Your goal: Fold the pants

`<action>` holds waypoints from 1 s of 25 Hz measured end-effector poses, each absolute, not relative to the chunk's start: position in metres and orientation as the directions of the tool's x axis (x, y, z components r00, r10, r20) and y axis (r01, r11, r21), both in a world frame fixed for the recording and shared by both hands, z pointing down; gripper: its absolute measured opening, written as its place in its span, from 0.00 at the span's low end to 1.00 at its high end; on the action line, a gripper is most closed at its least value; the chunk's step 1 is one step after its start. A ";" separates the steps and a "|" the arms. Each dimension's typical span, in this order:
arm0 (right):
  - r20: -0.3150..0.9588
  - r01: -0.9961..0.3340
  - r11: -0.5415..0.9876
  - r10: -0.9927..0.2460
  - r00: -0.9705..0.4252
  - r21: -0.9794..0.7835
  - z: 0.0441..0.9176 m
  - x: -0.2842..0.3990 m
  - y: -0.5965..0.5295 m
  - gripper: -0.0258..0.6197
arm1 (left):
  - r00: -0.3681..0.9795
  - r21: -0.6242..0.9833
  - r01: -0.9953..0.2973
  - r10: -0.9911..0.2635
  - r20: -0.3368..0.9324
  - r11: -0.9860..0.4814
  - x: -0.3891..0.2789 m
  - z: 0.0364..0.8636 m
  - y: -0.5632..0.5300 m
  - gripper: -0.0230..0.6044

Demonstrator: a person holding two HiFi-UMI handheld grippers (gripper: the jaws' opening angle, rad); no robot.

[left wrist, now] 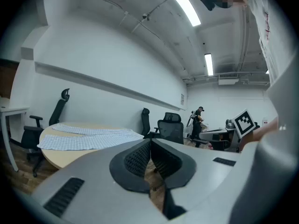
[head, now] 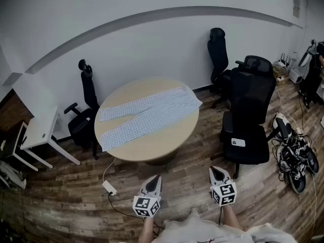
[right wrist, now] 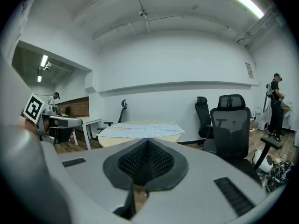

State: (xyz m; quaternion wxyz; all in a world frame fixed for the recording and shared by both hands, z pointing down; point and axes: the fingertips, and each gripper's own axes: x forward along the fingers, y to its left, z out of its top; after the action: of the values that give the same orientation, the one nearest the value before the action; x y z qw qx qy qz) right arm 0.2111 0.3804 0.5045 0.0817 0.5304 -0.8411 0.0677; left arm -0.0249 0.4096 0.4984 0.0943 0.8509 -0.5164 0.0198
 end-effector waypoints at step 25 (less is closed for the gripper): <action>0.150 -0.786 0.611 -0.771 -0.619 -0.096 0.508 0.236 0.314 0.09 | 0.420 0.073 -0.908 -0.895 0.151 -0.413 0.055 0.497 0.353 0.09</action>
State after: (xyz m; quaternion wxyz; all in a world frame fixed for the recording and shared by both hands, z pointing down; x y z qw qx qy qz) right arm 0.2357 0.3144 0.5076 0.0464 0.4343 -0.8963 0.0763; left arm 0.0554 0.3525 0.4970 0.0715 0.8395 -0.5368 0.0440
